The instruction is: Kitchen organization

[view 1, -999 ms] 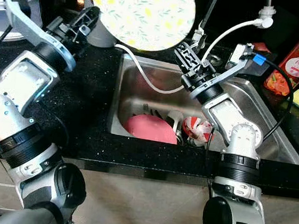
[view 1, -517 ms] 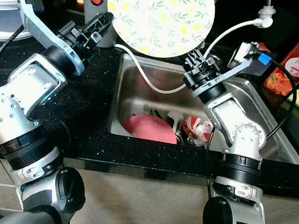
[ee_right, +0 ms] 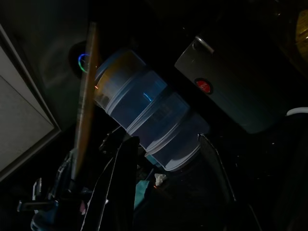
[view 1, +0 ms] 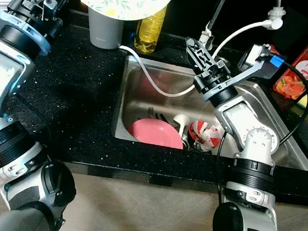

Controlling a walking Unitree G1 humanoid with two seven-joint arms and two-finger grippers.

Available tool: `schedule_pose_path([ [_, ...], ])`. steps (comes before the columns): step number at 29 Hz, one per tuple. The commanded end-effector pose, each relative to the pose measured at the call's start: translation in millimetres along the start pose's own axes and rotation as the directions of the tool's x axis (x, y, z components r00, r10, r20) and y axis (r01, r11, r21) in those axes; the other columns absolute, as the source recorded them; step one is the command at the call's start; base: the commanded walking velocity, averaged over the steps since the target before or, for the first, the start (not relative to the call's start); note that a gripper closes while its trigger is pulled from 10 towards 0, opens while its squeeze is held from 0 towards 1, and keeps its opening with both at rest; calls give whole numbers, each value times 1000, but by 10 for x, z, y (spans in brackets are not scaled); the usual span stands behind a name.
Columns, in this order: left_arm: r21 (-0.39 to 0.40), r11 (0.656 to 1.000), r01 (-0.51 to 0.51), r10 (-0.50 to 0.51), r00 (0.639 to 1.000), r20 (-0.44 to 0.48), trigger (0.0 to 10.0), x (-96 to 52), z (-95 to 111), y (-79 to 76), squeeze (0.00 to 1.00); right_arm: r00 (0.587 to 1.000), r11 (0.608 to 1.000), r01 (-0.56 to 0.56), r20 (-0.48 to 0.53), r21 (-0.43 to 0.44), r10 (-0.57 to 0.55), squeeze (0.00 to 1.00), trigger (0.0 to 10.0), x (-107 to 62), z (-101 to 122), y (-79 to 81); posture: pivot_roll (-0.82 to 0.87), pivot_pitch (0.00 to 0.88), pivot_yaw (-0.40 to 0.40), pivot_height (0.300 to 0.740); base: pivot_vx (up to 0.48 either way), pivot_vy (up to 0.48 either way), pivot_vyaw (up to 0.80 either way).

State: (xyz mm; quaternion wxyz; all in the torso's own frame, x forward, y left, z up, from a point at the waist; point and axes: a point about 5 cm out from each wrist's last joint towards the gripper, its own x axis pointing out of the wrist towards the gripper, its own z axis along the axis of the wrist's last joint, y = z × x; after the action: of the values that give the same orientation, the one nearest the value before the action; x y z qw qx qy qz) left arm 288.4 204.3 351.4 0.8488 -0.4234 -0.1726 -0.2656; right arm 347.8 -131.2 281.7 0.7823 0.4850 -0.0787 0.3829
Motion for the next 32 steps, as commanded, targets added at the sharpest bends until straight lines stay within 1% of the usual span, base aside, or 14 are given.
schedule_pose_path([
  [1,2,1000,12,-12,1000,-24,10000,24,-55,-28,0,1000,1000,-18,16,9,17,0,10000,9,29,29,291,0,-110,740,0,0,0],
  [7,-16,1000,9,-10,998,-62,10000,32,-158,-24,0,995,995,-97,-2,8,97,0,10000,-3,-5,140,289,0,-107,740,0,0,0],
  [12,-25,1000,12,-14,996,-88,10000,27,-234,-27,0,994,994,-113,-8,14,113,0,10000,2,-32,162,291,0,-104,740,0,0,0],
  [17,-16,1000,0,-2,988,-152,10000,21,-386,-10,0,990,990,-139,-17,12,139,0,10000,5,-45,203,292,0,-106,740,0,0,0],
  [21,-19,1000,2,-5,986,-164,10000,21,-415,-12,0,990,990,-140,-19,11,140,0,10000,5,-48,205,292,0,-106,740,0,0,0],
  [23,10,1000,13,-11,976,-219,10000,24,-513,-24,0,990,990,-140,-21,9,140,0,10000,4,-51,207,291,0,-106,740,0,0,0],
  [25,10,1000,13,-11,976,-219,10000,24,-513,-24,0,990,990,-140,-21,9,140,0,10000,4,-51,207,291,0,-106,740,0,0,0],
  [26,27,999,21,-14,969,-247,10000,22,-556,-30,0,990,990,-141,-21,8,141,0,10000,3,-54,208,290,0,-104,740,0,0,0],
  [27,27,999,21,-14,969,-247,10000,22,-556,-30,0,990,990,-141,-21,8,141,0,10000,3,-54,208,290,0,-104,740,0,0,0],
  [28,62,997,42,-21,953,-302,10000,13,-624,-41,0,990,990,-142,-20,5,142,0,10000,-6,-52,206,290,0,-104,740,0,0,0],
  [29,62,997,42,-21,953,-302,10000,13,-624,-41,0,990,990,-142,-20,5,142,0,10000,-6,-52,206,290,0,-104,740,0,0,0],
  [30,90,995,43,-12,947,-322,10000,9,-645,-33,0,990,990,-140,-18,4,141,0,10000,-12,-46,202,290,0,-104,740,0,0,0],
  [31,90,995,43,-12,947,-322,10000,9,-645,-33,0,990,990,-140,-18,4,141,0,10000,-12,-46,202,290,0,-104,740,0,0,0],
  [32,106,993,44,-6,943,-332,10000,6,-655,-28,0,990,990,-139,-15,2,139,0,10000,-17,-38,198,290,0,-104,740,0,0,0],
])
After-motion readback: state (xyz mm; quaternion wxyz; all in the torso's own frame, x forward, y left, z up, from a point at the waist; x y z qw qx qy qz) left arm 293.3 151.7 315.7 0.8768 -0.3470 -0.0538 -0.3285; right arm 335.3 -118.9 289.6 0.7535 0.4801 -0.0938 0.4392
